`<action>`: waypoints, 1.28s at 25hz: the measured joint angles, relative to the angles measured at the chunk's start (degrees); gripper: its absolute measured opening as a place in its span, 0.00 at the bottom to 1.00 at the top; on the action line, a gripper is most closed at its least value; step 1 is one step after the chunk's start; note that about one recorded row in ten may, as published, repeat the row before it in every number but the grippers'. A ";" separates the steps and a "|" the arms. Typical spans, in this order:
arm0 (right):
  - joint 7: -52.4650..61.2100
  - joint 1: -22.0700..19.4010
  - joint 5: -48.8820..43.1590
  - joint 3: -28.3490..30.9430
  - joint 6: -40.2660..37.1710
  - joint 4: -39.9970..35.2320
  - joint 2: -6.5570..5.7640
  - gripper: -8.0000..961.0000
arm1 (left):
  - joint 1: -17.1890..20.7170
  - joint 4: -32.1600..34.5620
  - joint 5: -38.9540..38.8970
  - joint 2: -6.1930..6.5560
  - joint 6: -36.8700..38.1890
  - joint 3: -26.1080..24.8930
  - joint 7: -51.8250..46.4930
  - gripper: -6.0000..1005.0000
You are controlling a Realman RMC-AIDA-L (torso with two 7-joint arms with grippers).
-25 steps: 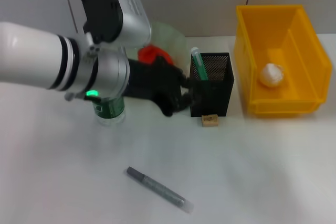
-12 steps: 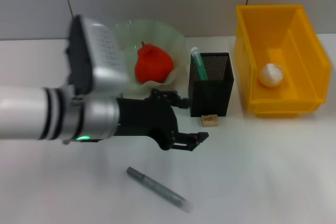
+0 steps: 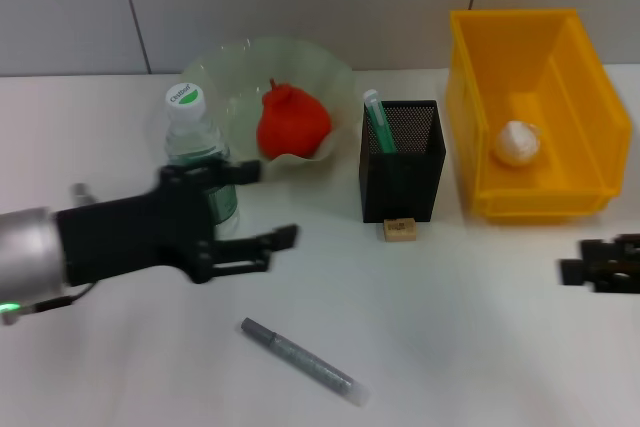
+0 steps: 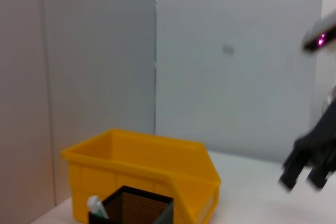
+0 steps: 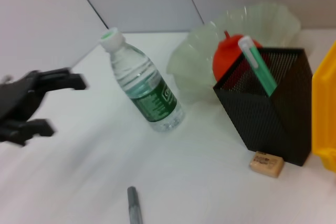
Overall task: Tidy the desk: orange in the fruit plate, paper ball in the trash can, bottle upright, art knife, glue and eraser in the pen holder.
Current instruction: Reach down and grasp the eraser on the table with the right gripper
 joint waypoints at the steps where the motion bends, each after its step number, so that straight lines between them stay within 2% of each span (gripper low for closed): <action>1: 1.63 0.39 0.01 -1.87 1.72 0.51 -0.02 0.62 | 0.00 0.00 0.00 0.00 0.00 0.00 0.00 0.85; 2: 4.03 0.97 -0.05 -4.14 3.77 1.14 -0.15 0.62 | -0.46 -3.93 -0.34 0.05 4.52 -5.52 1.98 0.85; 3: 6.07 1.72 -0.28 -6.40 5.41 1.80 -0.28 0.62 | -0.54 -5.25 -0.26 0.09 6.23 -7.53 2.83 0.85; 6: 12.44 5.61 -3.73 -10.13 8.51 3.83 -0.44 0.63 | -0.49 -6.69 -0.14 0.13 7.98 -9.99 4.06 0.85; 7: 14.80 7.13 -5.18 -10.38 8.85 4.60 -0.44 0.64 | -0.32 -6.86 -0.11 0.13 8.36 -10.50 4.39 0.85; 8: 19.73 10.75 -8.57 -11.10 9.22 6.45 -0.44 0.65 | 0.03 -7.01 -0.06 0.14 8.89 -11.19 4.84 0.85; 9: 19.73 10.75 -8.57 -11.10 9.22 6.45 -0.44 0.66 | 0.03 -7.01 -0.06 0.14 8.89 -11.19 4.84 0.85; 12: 25.53 15.81 -14.30 -13.46 10.04 7.85 -0.48 0.69 | 0.53 -7.19 -0.05 0.18 9.29 -11.65 5.72 0.85; 13: 29.46 18.71 -17.97 -15.86 11.30 8.01 -0.46 0.70 | 0.69 -7.23 -0.06 0.31 9.72 -11.76 6.16 0.85; 14: 29.46 18.71 -17.97 -15.86 11.30 8.01 -0.46 0.71 | 0.69 -7.23 -0.06 0.31 9.72 -11.76 6.16 0.85; 19: 35.56 24.61 -21.04 -21.07 14.28 9.23 -0.47 0.73 | 0.74 -7.27 0.09 1.18 10.41 -12.20 6.37 0.84; 25: 45.46 28.53 -26.19 -30.86 19.13 11.70 -0.24 0.73 | 1.00 -7.34 0.47 1.84 10.97 -12.55 7.41 0.84; 28: 47.10 28.73 -26.46 -35.06 21.89 13.13 0.18 0.73 | 1.14 -7.40 0.48 2.18 11.31 -12.62 8.20 0.84; 32: 47.10 27.81 -24.76 -36.64 26.32 15.21 0.19 0.73 | 1.16 -7.42 0.48 2.47 11.46 -12.65 8.48 0.84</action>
